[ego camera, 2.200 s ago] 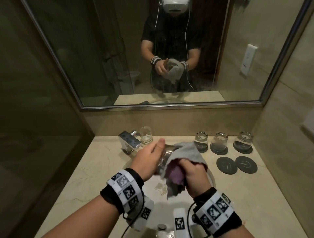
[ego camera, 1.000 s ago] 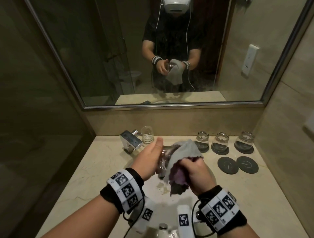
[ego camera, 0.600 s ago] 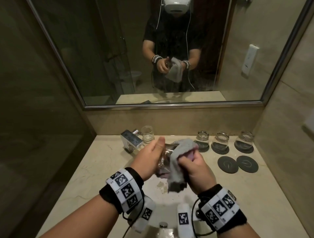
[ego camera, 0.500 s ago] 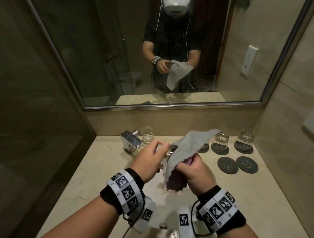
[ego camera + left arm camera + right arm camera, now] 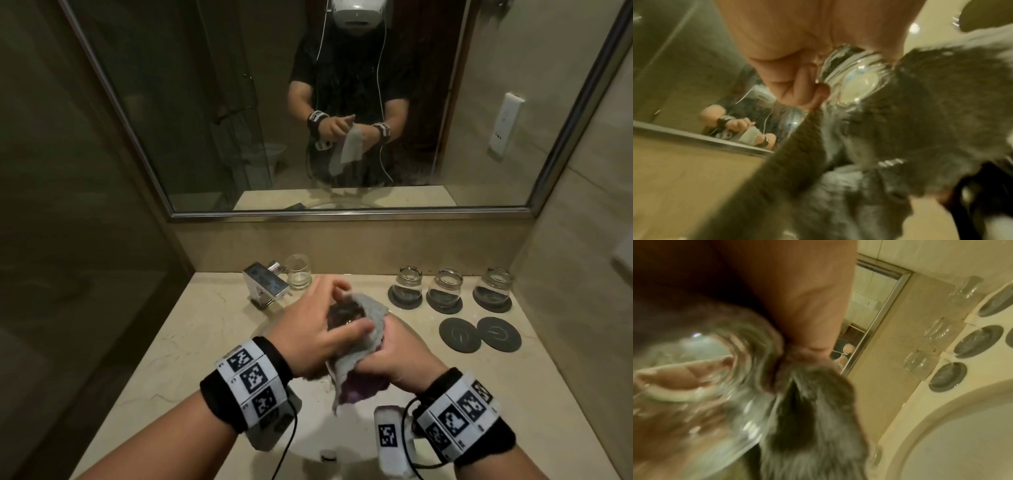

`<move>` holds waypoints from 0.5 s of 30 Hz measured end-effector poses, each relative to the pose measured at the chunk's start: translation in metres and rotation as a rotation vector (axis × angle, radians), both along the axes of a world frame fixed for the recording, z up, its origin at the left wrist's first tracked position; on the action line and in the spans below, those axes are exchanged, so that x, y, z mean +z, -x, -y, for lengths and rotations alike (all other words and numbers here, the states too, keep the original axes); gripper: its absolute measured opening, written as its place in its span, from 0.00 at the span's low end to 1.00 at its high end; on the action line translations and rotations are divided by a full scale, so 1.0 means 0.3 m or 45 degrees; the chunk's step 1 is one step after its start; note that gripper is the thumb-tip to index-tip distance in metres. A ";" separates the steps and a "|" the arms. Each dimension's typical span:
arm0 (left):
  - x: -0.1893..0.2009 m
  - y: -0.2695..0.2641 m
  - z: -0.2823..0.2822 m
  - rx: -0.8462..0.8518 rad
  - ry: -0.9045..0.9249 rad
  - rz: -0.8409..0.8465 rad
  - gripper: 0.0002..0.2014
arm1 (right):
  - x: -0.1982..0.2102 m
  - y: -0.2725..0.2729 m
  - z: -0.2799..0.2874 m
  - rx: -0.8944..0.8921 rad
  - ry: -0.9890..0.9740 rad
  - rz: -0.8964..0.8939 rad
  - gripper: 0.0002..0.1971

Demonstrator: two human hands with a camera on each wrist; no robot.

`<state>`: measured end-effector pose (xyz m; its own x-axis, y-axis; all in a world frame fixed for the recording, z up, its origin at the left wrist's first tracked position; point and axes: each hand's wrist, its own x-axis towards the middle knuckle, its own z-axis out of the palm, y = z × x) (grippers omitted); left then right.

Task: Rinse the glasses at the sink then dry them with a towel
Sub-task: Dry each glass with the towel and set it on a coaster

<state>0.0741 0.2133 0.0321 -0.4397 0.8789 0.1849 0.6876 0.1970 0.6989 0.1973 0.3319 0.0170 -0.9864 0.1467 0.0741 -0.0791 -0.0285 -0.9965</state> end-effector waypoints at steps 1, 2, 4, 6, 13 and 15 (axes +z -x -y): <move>0.005 -0.004 -0.005 0.107 -0.062 0.137 0.40 | -0.009 0.006 0.006 -0.092 0.037 -0.048 0.22; 0.004 -0.005 -0.011 0.225 -0.128 0.252 0.45 | -0.020 0.016 0.011 -0.195 0.084 -0.111 0.23; -0.006 0.003 -0.023 0.436 -0.178 0.489 0.45 | -0.062 0.041 0.015 -0.357 0.256 -0.236 0.25; -0.020 0.006 -0.026 0.492 -0.087 0.804 0.37 | -0.082 0.061 0.017 -0.469 0.436 -0.289 0.21; -0.036 -0.030 -0.011 0.213 0.061 1.409 0.34 | -0.083 0.070 0.054 -0.572 0.518 -0.223 0.13; -0.036 -0.028 -0.004 0.174 0.027 1.491 0.34 | -0.064 0.062 0.058 -0.527 0.431 -0.197 0.10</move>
<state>0.0824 0.2145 0.0213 -0.4223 0.8095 -0.4078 -0.3987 0.2381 0.8856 0.1786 0.3145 -0.0022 -0.8229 0.5602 0.0948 -0.2962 -0.2805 -0.9130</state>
